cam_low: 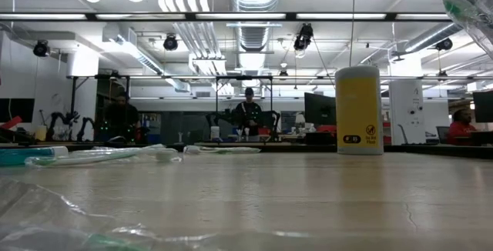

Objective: Pick & Place toothbrushing station
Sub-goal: Put the top blue toothbrush into the transparent organizer

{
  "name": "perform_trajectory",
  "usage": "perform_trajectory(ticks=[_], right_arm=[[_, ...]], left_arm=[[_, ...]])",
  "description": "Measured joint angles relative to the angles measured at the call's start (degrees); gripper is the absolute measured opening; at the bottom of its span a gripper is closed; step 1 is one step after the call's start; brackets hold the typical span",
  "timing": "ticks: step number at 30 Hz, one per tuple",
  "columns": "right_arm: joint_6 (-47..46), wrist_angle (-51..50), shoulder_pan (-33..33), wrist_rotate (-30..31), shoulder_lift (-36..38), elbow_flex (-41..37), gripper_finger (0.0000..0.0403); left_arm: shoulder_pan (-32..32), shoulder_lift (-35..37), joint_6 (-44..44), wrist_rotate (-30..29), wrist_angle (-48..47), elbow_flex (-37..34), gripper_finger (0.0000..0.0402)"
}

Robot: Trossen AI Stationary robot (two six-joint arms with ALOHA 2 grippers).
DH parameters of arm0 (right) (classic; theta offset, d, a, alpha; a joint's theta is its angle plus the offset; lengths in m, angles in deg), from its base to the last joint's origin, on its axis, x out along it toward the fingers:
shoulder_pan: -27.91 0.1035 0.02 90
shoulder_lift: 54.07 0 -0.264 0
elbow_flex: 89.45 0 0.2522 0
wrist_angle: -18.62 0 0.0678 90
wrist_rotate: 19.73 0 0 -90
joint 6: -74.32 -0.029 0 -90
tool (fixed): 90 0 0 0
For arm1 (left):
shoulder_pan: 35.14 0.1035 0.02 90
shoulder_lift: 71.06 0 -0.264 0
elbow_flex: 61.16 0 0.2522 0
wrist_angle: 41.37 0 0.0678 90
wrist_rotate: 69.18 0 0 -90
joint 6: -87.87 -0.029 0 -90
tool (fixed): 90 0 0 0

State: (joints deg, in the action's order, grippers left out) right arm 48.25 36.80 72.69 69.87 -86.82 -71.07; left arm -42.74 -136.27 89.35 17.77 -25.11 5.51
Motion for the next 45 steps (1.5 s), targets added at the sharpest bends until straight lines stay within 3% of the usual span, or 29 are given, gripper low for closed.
perform_trajectory(ticks=[5, 19, 32, 45], right_arm=[[-5.58, -0.02, 0.00, -0.34, 0.02, -2.45, 0.0008], [-14.51, -0.75, 0.48, -8.56, -0.02, -3.27, 0.0008], [-23.73, -7.75, 0.50, -8.92, 0.05, -3.24, 0.0008], [-26.91, 0.35, 0.48, -8.68, 0.09, -3.24, 0.0008]], left_arm=[[0.00, 0.00, 0.00, 0.00, 0.00, 0.00, 0.0053], [0.00, 0.00, 0.02, 0.00, -0.03, 0.00, 0.0053], [-0.01, 0.00, 0.02, 0.00, -0.02, 0.00, 0.0053], [0.00, 0.00, 0.01, 0.00, -0.04, 0.00, 0.0053]])
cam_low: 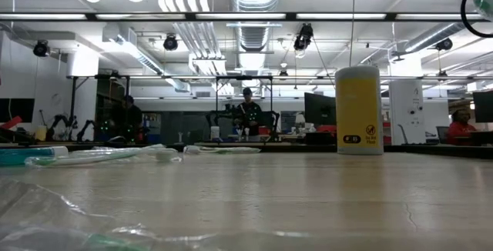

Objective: Pick & Place toothbrushing station
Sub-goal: Put the top blue toothbrush into the transparent organizer

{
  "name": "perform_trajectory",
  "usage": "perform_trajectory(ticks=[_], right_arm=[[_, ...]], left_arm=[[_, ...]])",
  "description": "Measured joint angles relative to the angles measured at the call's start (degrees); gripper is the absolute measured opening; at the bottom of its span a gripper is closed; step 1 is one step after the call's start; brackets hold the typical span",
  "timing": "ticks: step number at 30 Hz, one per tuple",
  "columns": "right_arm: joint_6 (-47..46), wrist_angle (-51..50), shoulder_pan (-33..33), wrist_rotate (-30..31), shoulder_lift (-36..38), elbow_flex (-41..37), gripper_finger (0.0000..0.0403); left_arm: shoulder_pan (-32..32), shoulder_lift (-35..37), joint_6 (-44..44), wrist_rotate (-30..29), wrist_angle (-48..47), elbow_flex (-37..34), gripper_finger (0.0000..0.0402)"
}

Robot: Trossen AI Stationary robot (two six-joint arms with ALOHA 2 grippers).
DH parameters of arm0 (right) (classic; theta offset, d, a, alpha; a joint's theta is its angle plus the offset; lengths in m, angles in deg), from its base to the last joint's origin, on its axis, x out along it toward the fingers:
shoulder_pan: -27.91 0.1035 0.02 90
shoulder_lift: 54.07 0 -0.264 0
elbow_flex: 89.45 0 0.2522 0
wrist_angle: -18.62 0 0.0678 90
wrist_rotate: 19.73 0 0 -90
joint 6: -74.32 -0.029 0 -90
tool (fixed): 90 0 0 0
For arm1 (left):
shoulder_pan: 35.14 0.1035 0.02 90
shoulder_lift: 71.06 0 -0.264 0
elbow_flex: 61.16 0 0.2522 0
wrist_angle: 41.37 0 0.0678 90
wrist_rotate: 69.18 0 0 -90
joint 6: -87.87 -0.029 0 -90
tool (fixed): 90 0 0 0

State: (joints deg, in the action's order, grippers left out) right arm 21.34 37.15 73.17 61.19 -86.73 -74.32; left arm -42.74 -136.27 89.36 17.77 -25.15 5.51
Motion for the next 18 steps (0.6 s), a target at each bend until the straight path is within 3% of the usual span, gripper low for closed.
perform_trajectory(ticks=[18], right_arm=[[-3.58, -1.16, 0.00, -0.44, -0.08, 0.00, 0.0009]], left_arm=[[-0.01, 0.00, 0.55, 0.01, -0.02, 0.00, 0.0053]])
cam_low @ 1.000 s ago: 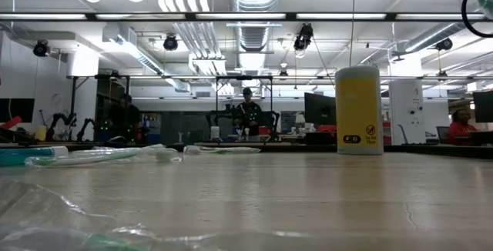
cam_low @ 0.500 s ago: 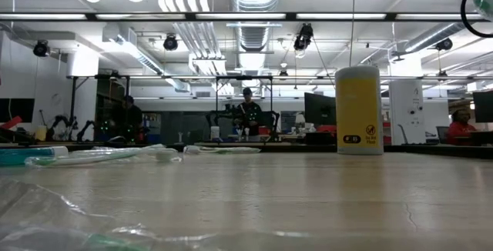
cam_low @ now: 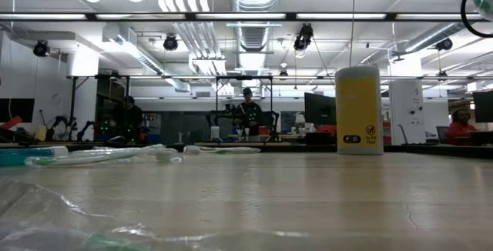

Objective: Pick & Place toothbrushing station
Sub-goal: Put the top blue toothbrush into the transparent organizer

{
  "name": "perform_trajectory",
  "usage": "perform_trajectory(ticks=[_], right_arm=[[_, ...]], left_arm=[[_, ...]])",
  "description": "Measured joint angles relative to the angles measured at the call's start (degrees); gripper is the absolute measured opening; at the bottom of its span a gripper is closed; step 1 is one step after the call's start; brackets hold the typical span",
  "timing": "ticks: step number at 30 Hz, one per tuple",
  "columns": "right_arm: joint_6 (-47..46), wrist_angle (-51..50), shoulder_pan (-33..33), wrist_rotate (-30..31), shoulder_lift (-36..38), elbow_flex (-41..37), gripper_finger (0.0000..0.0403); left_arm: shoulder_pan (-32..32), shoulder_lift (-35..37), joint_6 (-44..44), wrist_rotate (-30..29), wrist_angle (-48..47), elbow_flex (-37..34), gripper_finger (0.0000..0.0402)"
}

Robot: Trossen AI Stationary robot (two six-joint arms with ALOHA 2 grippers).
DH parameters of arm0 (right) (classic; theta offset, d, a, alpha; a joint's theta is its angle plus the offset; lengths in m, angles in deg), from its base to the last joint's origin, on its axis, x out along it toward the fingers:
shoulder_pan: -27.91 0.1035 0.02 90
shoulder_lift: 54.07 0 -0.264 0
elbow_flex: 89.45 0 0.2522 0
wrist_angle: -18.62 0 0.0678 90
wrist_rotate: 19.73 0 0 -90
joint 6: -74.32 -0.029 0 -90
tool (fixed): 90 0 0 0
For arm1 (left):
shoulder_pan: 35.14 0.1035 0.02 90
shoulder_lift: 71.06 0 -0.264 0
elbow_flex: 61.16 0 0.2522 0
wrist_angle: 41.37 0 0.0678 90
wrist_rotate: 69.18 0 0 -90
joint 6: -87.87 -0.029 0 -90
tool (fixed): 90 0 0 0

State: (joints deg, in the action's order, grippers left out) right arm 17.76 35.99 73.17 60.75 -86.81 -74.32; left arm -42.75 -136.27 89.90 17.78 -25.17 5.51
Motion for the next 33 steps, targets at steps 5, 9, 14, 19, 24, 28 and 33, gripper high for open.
perform_trajectory(ticks=[5, 9, 14, 19, 24, 28, 33], right_arm=[[-4.43, -2.91, -0.02, -0.85, -0.01, 0.00, 0.0009], [-4.53, -5.51, 0.00, -2.35, -0.05, 0.00, 0.0009], [-3.10, -5.66, -0.02, -2.57, -0.01, 0.00, 0.0009], [-1.92, -5.66, -0.02, -2.59, -0.01, 0.00, 0.0009], [-1.74, -5.64, 0.00, -2.69, -0.03, 0.00, 0.0009], [-0.57, -5.68, 0.00, -2.66, -0.03, 0.00, 0.0009], [1.52, -6.33, -0.02, -2.52, -0.01, 0.00, 0.0008]], left_arm=[[-0.01, 0.00, 0.05, 0.01, 0.00, 0.00, 0.0053], [0.00, 0.00, 0.12, 0.01, 0.00, 0.00, 0.0053], [0.00, 0.00, 0.14, 0.01, 0.00, 0.00, 0.0053], [0.01, 0.00, 0.13, 0.01, -0.01, -0.05, 0.0053], [0.01, 0.00, 0.14, 0.01, -0.11, -0.75, 0.0053], [0.01, 0.00, 0.14, 0.01, -0.09, -1.54, 0.0053], [0.00, 0.00, 0.14, 0.01, -0.34, -3.37, 0.0053]])
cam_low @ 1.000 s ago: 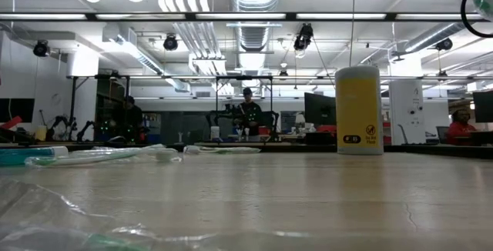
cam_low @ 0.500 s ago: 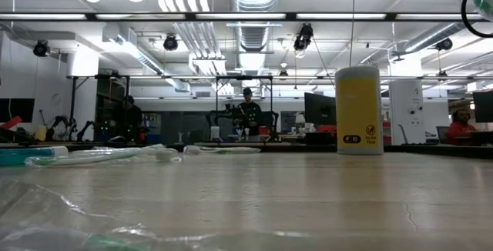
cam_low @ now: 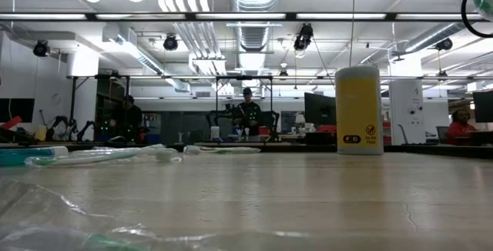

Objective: Pick & Place toothbrushing station
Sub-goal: Put the top blue toothbrush into the transparent organizer

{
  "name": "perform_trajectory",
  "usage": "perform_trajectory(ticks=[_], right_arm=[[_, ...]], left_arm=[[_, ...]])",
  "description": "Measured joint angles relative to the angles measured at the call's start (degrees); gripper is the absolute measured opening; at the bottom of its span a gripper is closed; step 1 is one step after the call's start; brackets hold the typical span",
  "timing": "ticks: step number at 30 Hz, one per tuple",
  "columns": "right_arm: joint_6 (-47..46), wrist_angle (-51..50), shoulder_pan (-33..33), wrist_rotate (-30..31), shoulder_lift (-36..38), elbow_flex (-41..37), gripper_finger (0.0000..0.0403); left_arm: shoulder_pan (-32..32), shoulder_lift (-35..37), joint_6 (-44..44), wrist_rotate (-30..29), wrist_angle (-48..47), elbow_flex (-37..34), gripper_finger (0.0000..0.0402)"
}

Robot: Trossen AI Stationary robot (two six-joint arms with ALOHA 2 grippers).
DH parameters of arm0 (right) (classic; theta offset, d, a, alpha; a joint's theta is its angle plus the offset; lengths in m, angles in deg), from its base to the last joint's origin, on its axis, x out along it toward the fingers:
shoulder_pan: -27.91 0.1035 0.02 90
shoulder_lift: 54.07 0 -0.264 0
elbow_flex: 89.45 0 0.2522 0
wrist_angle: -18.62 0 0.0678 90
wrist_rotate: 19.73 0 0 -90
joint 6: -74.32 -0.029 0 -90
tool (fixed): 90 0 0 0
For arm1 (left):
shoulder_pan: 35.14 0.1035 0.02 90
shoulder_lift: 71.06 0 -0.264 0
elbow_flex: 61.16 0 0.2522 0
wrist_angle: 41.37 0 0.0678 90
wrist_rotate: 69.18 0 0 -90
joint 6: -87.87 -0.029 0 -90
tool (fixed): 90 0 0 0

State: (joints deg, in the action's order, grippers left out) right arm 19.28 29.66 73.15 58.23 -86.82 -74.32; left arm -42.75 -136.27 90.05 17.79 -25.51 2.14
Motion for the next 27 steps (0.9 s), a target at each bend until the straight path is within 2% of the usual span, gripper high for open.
perform_trajectory(ticks=[12, 20, 27], right_arm=[[-0.16, 1.15, 0.02, -0.47, 0.07, 0.00, 0.0008], [2.16, 5.86, 0.02, -0.44, 0.09, 0.02, 0.0008], [1.80, 5.74, 0.02, -0.45, 0.09, 0.02, 0.0008]], left_arm=[[0.01, -0.02, 0.00, 0.00, -1.81, -6.36, 0.0053], [0.01, -0.02, 0.00, 0.00, -2.22, -13.08, 0.0053], [0.01, -0.02, 0.77, 0.00, -0.71, -18.90, 0.0053]])
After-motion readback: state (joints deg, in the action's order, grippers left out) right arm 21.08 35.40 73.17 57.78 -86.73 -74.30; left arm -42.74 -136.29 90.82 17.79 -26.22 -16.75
